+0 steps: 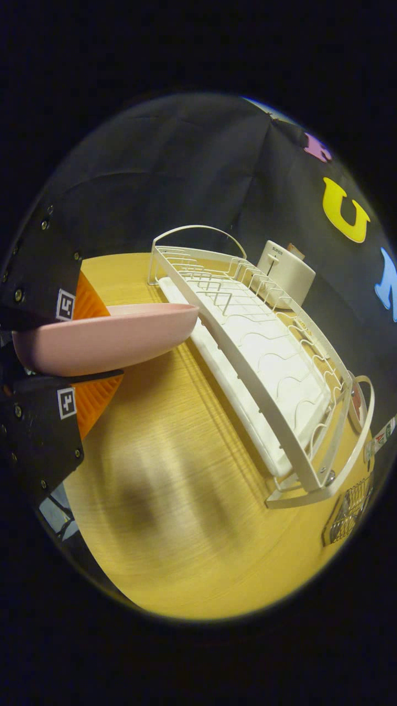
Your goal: Take the plate from the dish rack, then take the spoon from the basket and place it into the plate.
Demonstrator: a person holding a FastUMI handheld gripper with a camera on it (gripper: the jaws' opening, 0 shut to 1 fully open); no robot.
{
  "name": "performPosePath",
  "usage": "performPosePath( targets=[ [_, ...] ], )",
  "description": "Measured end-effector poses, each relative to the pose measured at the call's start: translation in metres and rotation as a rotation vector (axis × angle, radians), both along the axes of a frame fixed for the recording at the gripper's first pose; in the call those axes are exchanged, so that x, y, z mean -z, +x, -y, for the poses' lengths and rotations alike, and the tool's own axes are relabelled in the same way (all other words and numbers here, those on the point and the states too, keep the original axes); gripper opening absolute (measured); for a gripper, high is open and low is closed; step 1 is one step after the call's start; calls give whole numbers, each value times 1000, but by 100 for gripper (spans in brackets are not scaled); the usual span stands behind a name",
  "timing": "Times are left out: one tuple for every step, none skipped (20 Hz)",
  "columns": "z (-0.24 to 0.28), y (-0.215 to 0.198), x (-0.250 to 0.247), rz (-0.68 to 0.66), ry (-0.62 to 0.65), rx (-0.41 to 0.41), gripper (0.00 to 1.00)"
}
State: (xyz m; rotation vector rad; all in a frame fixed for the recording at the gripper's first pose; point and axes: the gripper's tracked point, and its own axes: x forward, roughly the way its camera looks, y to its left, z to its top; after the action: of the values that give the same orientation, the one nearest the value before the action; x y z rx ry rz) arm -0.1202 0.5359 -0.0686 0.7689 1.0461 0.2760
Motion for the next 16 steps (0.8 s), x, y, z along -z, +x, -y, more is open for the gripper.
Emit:
performPosePath(
  targets=[
    [-3,-1,2,-9,20,2,29],
    [-4,0,5,-15,21,4,29],
    [-2,-1,9,-18,-8,0,30],
    [2,-3,9,-14,-24,-9,37],
    [1,-1,9,-6,-26,-9,41],
    [3,-1,8,3,-35,-11,41],
    [5,-1,7,13,-46,-15,41],
    [11,-2,8,21,-77,-18,42],
    [16,-4,11,26,-110,-24,43],
    [21,-6,11,29,-132,-32,54],
    [24,-7,10,39,-146,-34,54],
    [30,-7,7,51,-156,-30,54],
    [33,-6,3,70,-157,-19,54],
    [38,-3,-4,96,-158,-3,54],
    [43,0,-12,123,-168,10,54],
    [50,3,-20,157,-190,21,54]
  ],
)
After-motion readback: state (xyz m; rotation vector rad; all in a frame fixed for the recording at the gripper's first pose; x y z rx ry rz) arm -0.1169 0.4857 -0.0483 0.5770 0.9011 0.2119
